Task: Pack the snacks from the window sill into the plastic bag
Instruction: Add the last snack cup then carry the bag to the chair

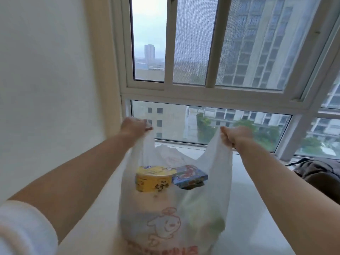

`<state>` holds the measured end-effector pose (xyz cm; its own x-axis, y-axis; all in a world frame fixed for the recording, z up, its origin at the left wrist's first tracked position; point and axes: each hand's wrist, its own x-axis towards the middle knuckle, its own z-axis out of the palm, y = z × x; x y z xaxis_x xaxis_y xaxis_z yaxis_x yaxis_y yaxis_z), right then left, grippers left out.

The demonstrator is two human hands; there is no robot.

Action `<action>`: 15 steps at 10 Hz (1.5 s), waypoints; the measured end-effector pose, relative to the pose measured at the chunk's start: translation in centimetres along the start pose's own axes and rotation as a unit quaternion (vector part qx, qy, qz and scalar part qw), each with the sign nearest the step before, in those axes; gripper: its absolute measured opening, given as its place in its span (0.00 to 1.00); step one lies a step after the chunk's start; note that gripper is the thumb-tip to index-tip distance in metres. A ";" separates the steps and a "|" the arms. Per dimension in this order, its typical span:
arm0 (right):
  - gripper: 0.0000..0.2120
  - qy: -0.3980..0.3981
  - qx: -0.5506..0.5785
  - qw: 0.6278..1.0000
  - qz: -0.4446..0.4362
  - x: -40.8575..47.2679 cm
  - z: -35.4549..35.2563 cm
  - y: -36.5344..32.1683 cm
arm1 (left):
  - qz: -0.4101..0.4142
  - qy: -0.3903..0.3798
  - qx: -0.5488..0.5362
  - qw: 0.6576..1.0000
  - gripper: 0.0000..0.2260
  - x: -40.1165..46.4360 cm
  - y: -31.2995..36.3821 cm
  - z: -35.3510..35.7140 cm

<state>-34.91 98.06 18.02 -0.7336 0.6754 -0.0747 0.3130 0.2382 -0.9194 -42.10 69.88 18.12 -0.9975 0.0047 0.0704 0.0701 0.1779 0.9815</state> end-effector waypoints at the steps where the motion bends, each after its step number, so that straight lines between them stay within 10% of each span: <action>1: 0.23 -0.020 0.038 0.999 -0.017 0.3 3.8 -0.7 | 0.063 -0.075 0.038 0.994 0.15 -2.1 1.6 4.5; 2: 0.24 0.011 -0.054 0.998 -0.035 0.0 3.4 -0.3 | -0.001 0.068 -0.074 0.995 0.14 1.2 0.5 0.2; 5: 0.16 -0.058 -0.038 0.995 -0.077 -1.7 4.0 -0.4 | 0.005 -0.071 0.011 0.997 0.17 0.4 -2.4 1.7; 8: 0.17 0.029 -0.101 0.991 -0.087 -1.8 2.8 -1.2 | -0.139 -0.049 -0.004 0.989 0.12 -0.7 2.7 1.9; 15: 0.18 -0.057 -0.103 0.934 -0.338 -5.6 0.3 -3.8 | 0.027 0.127 0.028 0.991 0.13 -7.6 6.8 3.3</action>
<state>-32.21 93.15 21.77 -0.8617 0.2457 0.4440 -0.1444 0.7201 -0.6787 -34.09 74.32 23.65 -0.9576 -0.2312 0.1720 0.1158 0.2381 0.9643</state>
